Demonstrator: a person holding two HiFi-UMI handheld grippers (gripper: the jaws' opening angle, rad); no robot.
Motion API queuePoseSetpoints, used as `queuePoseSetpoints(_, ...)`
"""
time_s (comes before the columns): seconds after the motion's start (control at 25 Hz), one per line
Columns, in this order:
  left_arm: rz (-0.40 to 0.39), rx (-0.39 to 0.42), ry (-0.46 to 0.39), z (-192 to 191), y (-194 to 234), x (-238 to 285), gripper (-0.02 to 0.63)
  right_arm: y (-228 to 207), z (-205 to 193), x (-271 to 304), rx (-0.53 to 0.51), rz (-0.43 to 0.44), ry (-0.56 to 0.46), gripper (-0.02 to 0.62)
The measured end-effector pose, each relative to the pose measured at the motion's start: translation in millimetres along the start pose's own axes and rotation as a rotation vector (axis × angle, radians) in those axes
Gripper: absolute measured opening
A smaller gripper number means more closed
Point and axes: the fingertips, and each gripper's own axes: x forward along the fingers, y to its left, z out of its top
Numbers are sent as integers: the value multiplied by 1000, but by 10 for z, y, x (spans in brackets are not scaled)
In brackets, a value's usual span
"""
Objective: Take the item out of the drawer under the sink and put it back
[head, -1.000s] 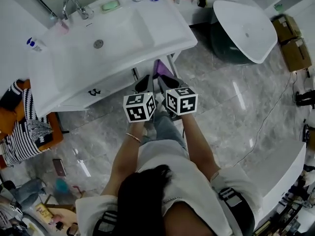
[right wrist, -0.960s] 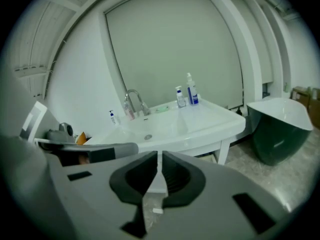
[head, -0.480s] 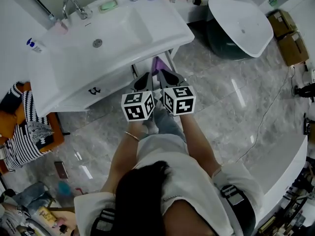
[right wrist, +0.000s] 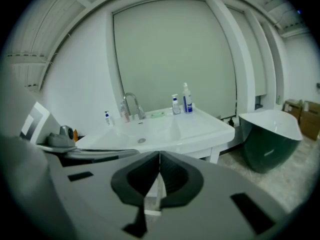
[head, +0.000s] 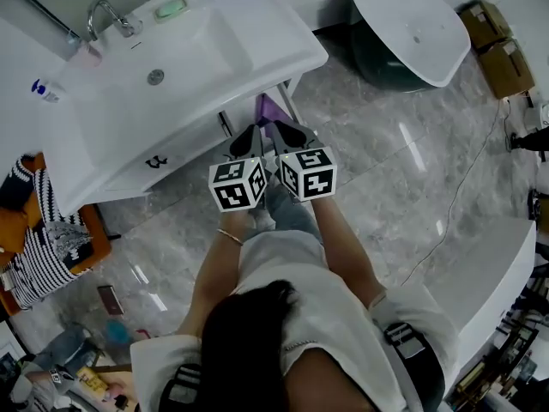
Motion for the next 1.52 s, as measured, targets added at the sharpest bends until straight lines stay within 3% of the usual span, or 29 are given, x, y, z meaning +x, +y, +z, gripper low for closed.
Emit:
queuePoseSetpoints(0.4,89,-44,122,-335,326,248,3,-234,-298,329,80,15,107,28)
queuePoseSetpoints(0.44,96,-48,135,-376,349,269,3,-231,-331,375,94,33,117,72)
queuePoseSetpoints(0.48,102,-52,147,-415,373,291,3,-222,-363,422,107,54,128,158)
queuePoseSetpoints(0.52,108,-56,157,-450,398,316,3,-221,-391,470,115,69,137,179)
queuePoseSetpoints(0.8,153,-79,214,-637,597,564,3,-416,-605,797,160,68,207,181)
queuePoseSetpoints(1.28,195,-124,279,-840,765,1118,3,-848,-917,1301,109,55,361,238)
queuePoseSetpoints(1.52,223,-126,313,-995,812,1306,3,-1014,-1123,1471,145,63,400,238)
